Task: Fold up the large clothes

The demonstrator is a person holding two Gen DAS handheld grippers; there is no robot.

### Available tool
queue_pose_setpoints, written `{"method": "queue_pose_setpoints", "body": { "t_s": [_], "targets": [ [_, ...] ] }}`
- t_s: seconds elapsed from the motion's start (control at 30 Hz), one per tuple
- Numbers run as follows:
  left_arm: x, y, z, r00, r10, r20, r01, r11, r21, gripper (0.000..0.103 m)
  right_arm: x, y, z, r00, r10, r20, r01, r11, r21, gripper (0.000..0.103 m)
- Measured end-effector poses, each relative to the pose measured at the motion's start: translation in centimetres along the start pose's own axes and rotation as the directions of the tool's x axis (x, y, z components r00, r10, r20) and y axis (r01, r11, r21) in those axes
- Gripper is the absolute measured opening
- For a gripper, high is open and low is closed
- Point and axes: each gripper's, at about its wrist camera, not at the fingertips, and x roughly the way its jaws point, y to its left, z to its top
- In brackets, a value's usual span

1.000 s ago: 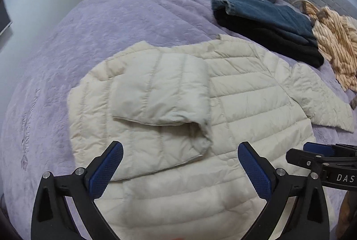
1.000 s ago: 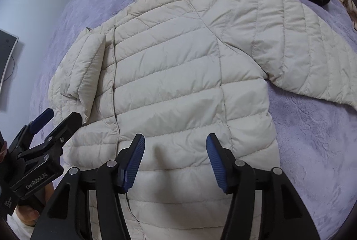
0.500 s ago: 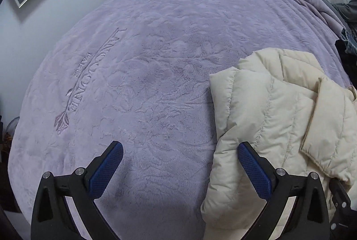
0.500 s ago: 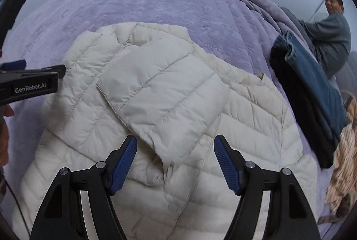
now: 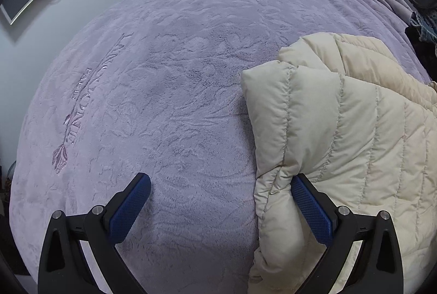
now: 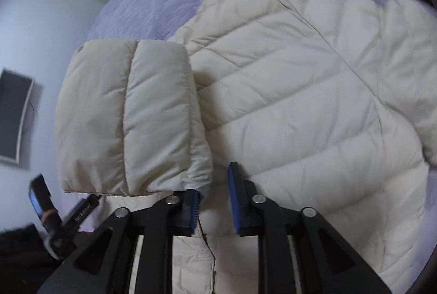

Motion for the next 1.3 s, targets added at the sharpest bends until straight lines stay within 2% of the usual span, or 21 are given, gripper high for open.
{"method": "queue_pose_setpoints", "body": {
  "t_s": [0.1, 0.27, 0.37, 0.47, 0.6, 0.7, 0.77, 0.8, 1.03, 1.07, 1.23, 1.3],
  "targets": [
    [0.0, 0.6, 0.1, 1.000, 0.024, 0.005, -0.024, 1.000, 0.003, 0.103, -0.9, -2.5, -0.4, 0.999, 0.043, 0.019, -0.045, 0.990, 0.130, 0.038],
    [0.0, 2.5, 0.5, 1.000, 0.024, -0.004, -0.024, 1.000, -0.011, 0.103, -2.9, -4.0, -0.9, 0.999, -0.003, 0.047, -0.005, 0.983, 0.186, 0.038],
    [-1.2, 3.4, 0.5, 1.000, 0.000, 0.014, 0.000, 1.000, -0.010, 0.103, -4.4, -3.2, -0.9, 0.997, -0.035, 0.074, 0.025, 0.990, 0.137, 0.038],
    [-2.3, 3.9, 0.6, 0.999, -0.018, 0.041, 0.019, 1.000, -0.013, 0.103, -5.6, -1.3, 0.2, 0.990, -0.067, 0.128, 0.065, 0.998, 0.020, 0.038],
    [-2.0, 3.3, 1.2, 0.999, -0.015, 0.034, 0.015, 1.000, -0.015, 0.103, -4.3, 1.4, 2.0, 0.984, -0.099, 0.148, 0.118, 0.985, -0.128, 0.036],
    [-0.5, 2.5, 1.3, 1.000, 0.018, 0.003, -0.018, 1.000, -0.008, 0.103, -1.9, 1.1, 2.7, 0.984, -0.147, 0.103, 0.161, 0.977, -0.141, 0.035],
    [0.5, 2.2, 1.1, 0.999, 0.033, -0.019, -0.033, 0.999, -0.002, 0.103, -0.6, -0.2, 2.4, 0.984, -0.169, 0.051, 0.173, 0.980, -0.100, 0.034],
    [0.9, 2.2, 0.9, 0.999, 0.037, -0.027, -0.037, 0.999, 0.000, 0.103, -0.2, -0.9, 2.2, 0.985, -0.169, 0.035, 0.171, 0.982, -0.076, 0.030],
    [-0.1, 2.8, 1.2, 0.999, 0.033, -0.040, -0.033, 0.999, -0.007, 0.103, -1.8, -1.8, 1.4, 0.989, -0.150, 0.014, 0.150, 0.987, -0.065, 0.029],
    [-0.8, 2.9, 1.2, 0.999, 0.026, -0.037, -0.026, 1.000, -0.005, 0.103, -2.5, -1.8, 1.2, 0.990, -0.141, 0.015, 0.142, 0.988, -0.065, 0.033],
    [-4.3, 1.9, -0.2, 0.998, -0.040, -0.043, 0.042, 0.999, 0.030, 0.103, -5.8, -3.2, -0.2, 0.992, -0.128, 0.007, 0.128, 0.990, -0.052, 0.036],
    [-5.6, 0.9, -1.6, 0.996, -0.063, -0.058, 0.066, 0.997, 0.050, 0.103, -7.1, -4.1, -0.8, 0.992, -0.129, 0.003, 0.129, 0.991, -0.039, 0.046]
  ]
}}
